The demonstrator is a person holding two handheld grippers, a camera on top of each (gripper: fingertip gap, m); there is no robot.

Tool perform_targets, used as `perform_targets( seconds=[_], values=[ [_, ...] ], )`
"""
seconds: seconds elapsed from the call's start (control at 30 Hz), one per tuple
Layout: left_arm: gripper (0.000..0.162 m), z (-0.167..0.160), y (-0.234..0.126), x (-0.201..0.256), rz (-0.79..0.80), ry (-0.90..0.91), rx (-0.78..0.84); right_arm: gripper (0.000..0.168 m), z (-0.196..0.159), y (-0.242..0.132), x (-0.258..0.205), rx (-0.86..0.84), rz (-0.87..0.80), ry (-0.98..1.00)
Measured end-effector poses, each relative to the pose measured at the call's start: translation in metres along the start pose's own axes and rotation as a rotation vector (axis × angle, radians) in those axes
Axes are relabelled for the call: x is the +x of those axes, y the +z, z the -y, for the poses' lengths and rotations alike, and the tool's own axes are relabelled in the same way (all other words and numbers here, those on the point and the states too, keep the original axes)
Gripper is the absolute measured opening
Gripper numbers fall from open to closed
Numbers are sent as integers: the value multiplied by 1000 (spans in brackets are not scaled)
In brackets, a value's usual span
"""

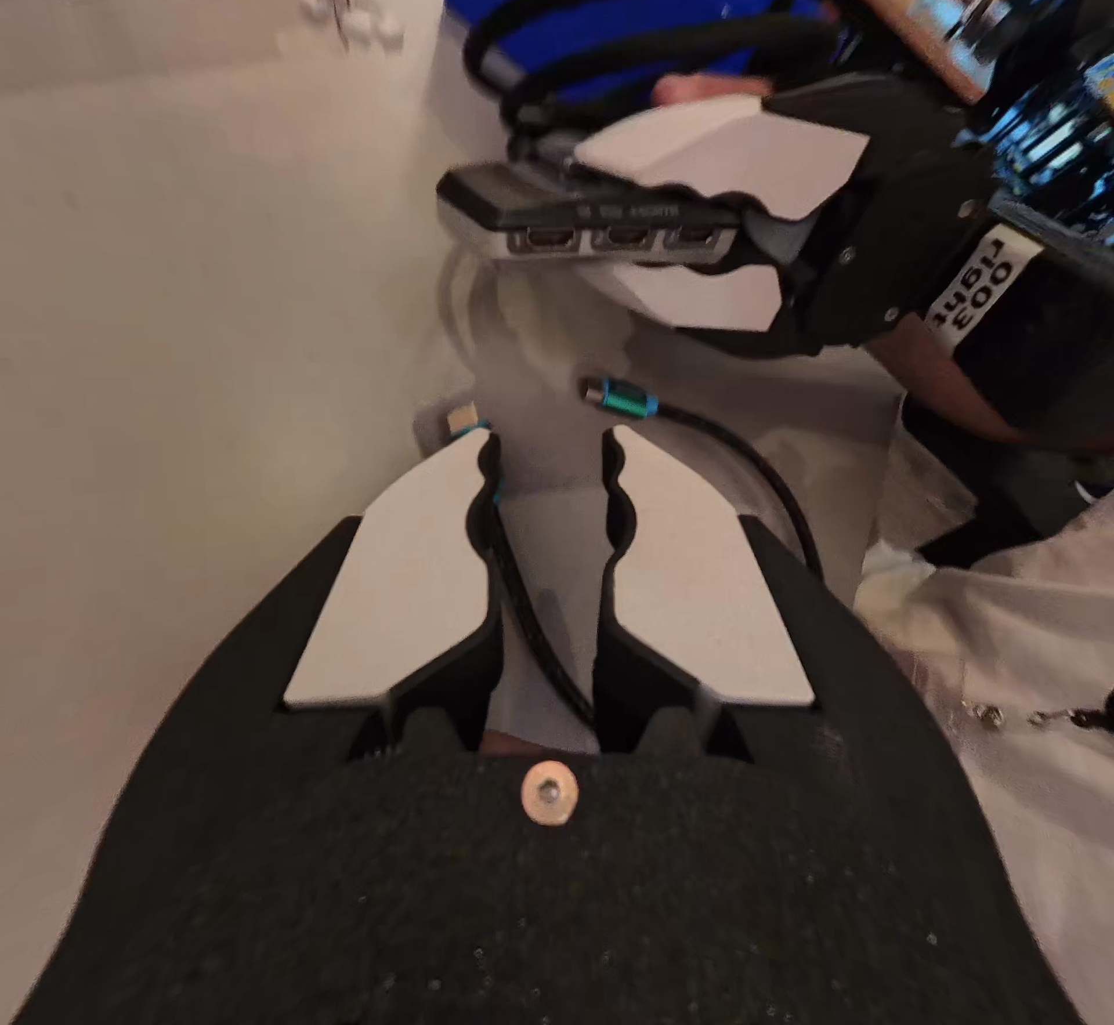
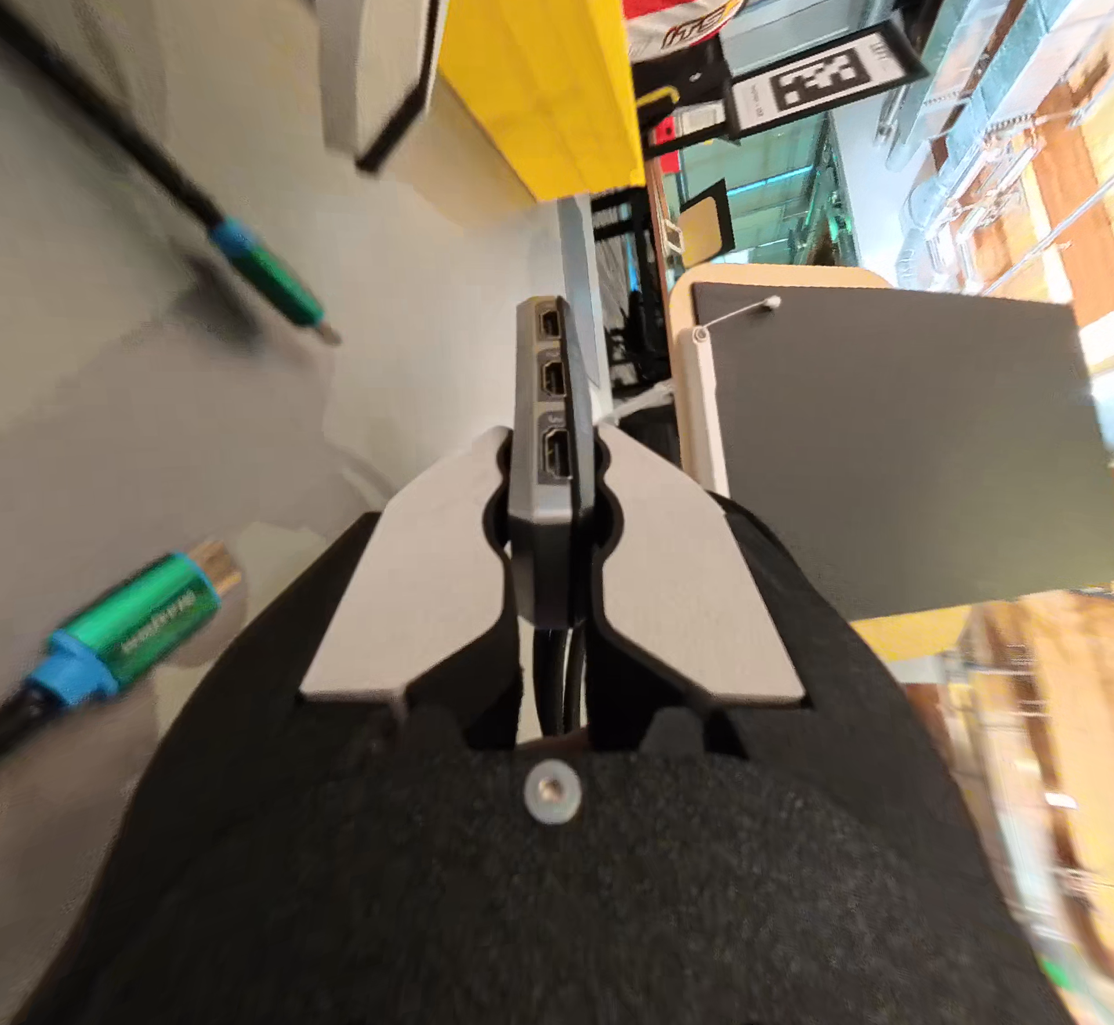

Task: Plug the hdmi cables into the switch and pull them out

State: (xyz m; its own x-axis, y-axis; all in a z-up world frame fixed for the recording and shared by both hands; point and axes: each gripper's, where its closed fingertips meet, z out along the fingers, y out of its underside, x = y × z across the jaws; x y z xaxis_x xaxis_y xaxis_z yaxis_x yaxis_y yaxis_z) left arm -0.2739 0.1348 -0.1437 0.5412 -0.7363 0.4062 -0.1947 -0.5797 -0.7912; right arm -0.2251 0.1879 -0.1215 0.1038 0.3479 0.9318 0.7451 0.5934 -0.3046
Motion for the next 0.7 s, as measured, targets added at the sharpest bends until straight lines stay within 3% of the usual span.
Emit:
perform_targets(
  seconds=[0.13,0.23,0.33,0.43,0.53,0.7],
  values=[
    [44,25,-2,-2,43,192,87,22,21,-8,12,168,78,305],
    [52,45,-10,16,-51,404,100,20,37,-21,19,342,249,575],
    [51,68,-14,43,-159,602,123,22,51,-33,31,503,405,766],
    [44,81,-11,61,-248,688,124,21,58,-41,42,603,513,872],
    [20,83,-6,71,-308,768,150,22,62,-46,42,626,584,893],
    [21,90,1,60,-203,867,141,27,40,-40,42,526,541,983]
  ],
)
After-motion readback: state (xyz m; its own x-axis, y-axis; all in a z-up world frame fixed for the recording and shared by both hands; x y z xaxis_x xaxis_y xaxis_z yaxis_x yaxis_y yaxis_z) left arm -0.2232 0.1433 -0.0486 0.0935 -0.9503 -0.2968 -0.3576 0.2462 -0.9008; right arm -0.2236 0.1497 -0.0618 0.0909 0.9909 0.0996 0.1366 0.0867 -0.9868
